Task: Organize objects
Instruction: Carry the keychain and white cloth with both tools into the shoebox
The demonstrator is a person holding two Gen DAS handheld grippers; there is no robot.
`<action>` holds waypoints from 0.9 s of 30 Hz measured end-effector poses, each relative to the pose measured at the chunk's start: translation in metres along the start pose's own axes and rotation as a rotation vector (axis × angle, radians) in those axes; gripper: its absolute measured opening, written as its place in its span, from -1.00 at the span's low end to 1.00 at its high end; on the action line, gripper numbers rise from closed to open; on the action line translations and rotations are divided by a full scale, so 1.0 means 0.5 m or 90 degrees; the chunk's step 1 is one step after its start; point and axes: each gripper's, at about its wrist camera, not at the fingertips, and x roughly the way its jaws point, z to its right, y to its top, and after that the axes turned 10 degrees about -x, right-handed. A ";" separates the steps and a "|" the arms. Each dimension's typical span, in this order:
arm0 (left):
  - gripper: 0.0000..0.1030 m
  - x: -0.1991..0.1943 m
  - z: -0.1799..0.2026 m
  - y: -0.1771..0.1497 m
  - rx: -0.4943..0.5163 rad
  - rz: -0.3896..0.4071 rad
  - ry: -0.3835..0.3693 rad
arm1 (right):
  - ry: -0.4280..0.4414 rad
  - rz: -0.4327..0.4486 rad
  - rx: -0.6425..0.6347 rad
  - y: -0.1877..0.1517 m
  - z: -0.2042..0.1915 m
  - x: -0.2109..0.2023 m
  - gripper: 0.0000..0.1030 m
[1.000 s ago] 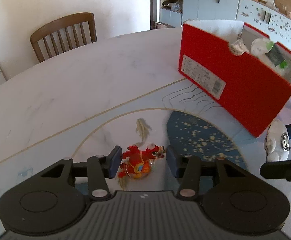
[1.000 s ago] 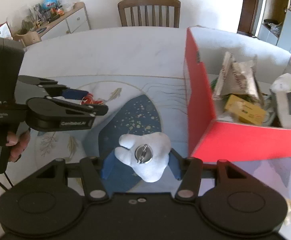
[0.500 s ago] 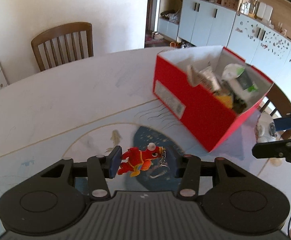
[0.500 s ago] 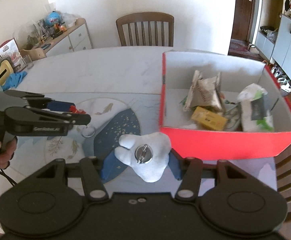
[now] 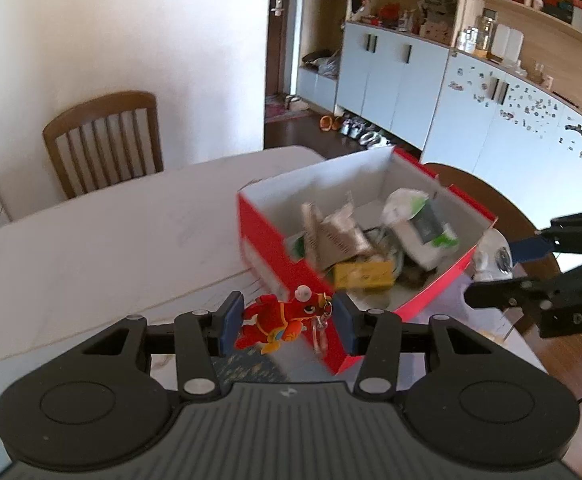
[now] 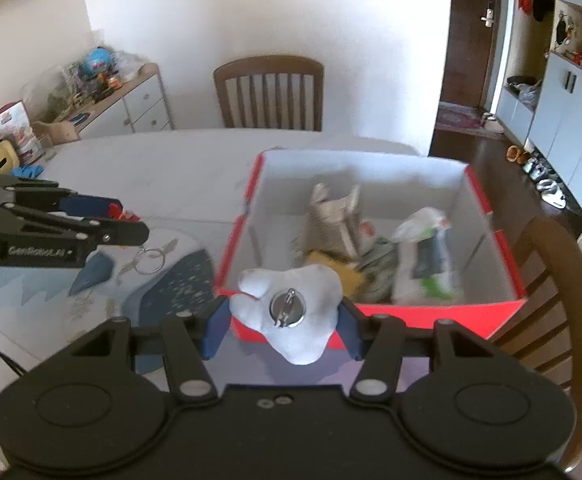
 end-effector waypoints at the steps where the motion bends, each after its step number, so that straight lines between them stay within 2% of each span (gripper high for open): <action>1: -0.08 0.006 0.013 0.005 0.005 0.001 0.000 | -0.004 0.003 0.000 0.002 0.013 -0.001 0.07; 7: -0.08 0.053 0.087 0.032 0.018 -0.007 -0.001 | -0.025 0.018 -0.001 0.012 0.086 -0.004 0.08; 14: -0.08 0.131 0.151 0.052 0.033 -0.026 0.008 | -0.030 0.015 0.019 0.041 0.161 0.038 0.08; 27: -0.08 0.267 0.195 0.056 0.036 -0.084 0.056 | -0.022 -0.030 0.005 0.109 0.199 0.180 0.08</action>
